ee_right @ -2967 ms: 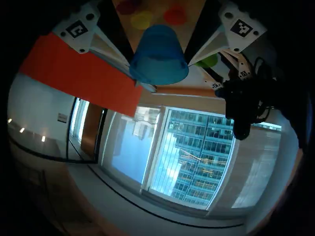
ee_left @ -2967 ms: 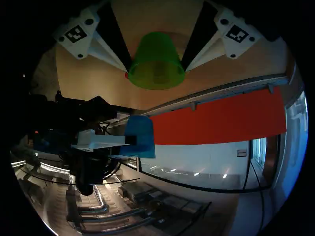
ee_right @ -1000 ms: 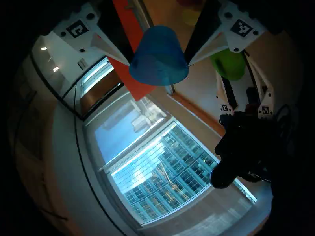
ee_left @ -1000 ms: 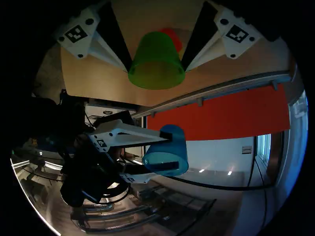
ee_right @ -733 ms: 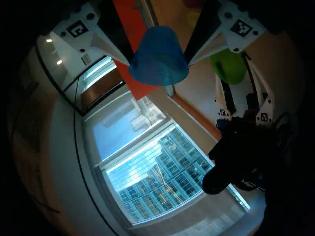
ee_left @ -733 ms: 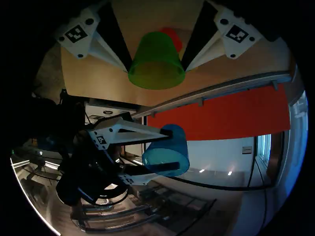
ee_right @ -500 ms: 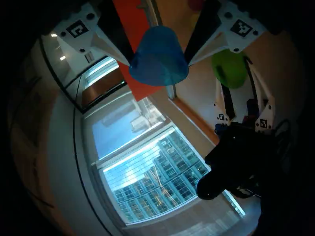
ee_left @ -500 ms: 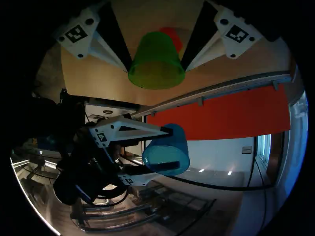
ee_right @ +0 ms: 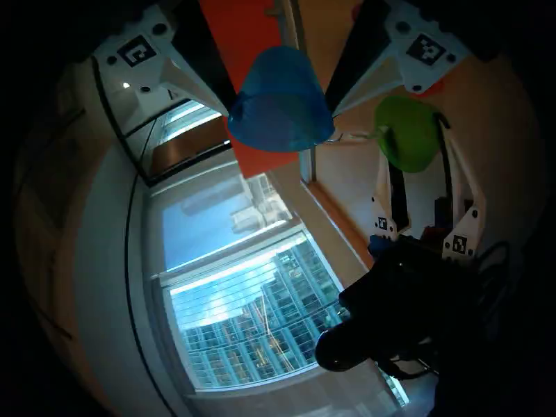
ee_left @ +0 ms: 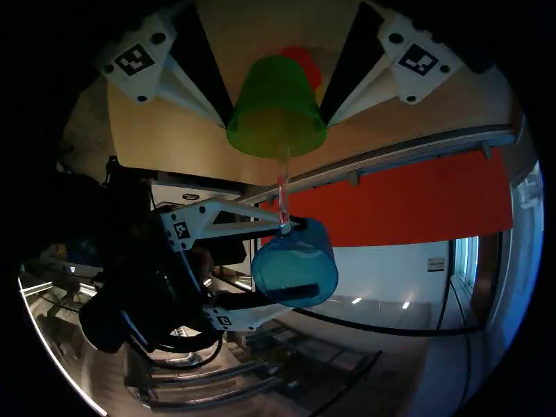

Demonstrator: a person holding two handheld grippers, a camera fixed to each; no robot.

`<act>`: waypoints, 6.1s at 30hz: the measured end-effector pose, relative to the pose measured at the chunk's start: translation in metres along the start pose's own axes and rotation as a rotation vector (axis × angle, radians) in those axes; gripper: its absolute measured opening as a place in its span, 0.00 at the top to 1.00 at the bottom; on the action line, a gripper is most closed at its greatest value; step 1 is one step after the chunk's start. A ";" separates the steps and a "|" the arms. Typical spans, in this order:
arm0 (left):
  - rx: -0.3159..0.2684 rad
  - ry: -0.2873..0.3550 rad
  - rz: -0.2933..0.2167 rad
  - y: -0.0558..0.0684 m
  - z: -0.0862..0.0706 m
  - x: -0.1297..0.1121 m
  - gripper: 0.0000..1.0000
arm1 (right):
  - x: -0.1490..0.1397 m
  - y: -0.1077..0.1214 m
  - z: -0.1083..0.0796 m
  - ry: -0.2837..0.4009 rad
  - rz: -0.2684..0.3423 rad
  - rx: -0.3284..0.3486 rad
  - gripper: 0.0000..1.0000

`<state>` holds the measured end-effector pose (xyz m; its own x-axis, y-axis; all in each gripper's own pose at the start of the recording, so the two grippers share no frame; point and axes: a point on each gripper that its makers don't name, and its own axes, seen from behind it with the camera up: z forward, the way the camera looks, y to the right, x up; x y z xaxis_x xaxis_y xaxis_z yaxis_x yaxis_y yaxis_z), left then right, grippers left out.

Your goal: Pour water

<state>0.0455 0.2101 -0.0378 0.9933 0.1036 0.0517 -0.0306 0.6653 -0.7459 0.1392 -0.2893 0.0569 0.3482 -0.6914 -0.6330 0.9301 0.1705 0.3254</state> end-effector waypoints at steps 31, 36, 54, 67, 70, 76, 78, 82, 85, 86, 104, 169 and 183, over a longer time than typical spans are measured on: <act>-0.002 0.000 0.009 0.001 -0.002 0.004 0.15 | 0.005 0.017 -0.002 -0.012 -0.136 -0.052 0.12; -0.003 -0.001 0.010 0.002 -0.001 0.004 0.15 | 0.005 0.019 -0.002 -0.014 -0.159 -0.061 0.12; -0.003 0.001 0.010 0.001 0.000 0.004 0.15 | 0.008 0.023 0.000 -0.021 -0.240 -0.076 0.11; -0.001 0.001 0.011 0.000 0.000 0.004 0.15 | 0.016 0.026 0.004 -0.019 -0.331 -0.095 0.11; -0.002 0.002 0.009 0.000 0.001 0.004 0.15 | 0.020 0.027 0.004 -0.014 -0.351 -0.105 0.11; -0.001 0.001 0.009 0.000 0.002 0.003 0.15 | 0.027 0.028 0.007 -0.014 -0.406 -0.122 0.12; -0.001 0.001 0.009 0.000 0.003 0.003 0.15 | 0.029 0.029 0.008 -0.014 -0.422 -0.126 0.11; -0.002 0.003 0.009 0.000 0.003 0.004 0.15 | 0.034 0.030 0.010 -0.014 -0.446 -0.133 0.12; 0.001 0.003 0.009 -0.001 0.003 0.005 0.15 | 0.038 0.030 0.010 -0.012 -0.468 -0.136 0.12; 0.001 0.004 0.009 -0.001 0.003 0.005 0.15 | 0.040 0.030 0.010 -0.011 -0.476 -0.136 0.12; 0.008 0.010 0.005 -0.004 0.002 0.006 0.15 | 0.040 0.023 0.011 -0.019 -0.486 -0.138 0.12; 0.100 -0.026 0.031 -0.038 -0.010 0.000 0.15 | 0.009 -0.024 -0.061 0.088 1.068 0.019 0.12; 0.127 -0.078 0.032 -0.052 -0.013 -0.017 0.15 | -0.022 -0.033 -0.085 0.058 1.084 -0.018 0.12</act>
<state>0.0318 0.1640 -0.0089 0.9800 0.1802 0.0839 -0.0812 0.7481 -0.6586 0.1103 -0.2198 0.0005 0.9900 -0.1326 -0.0473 0.1257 0.6808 0.7216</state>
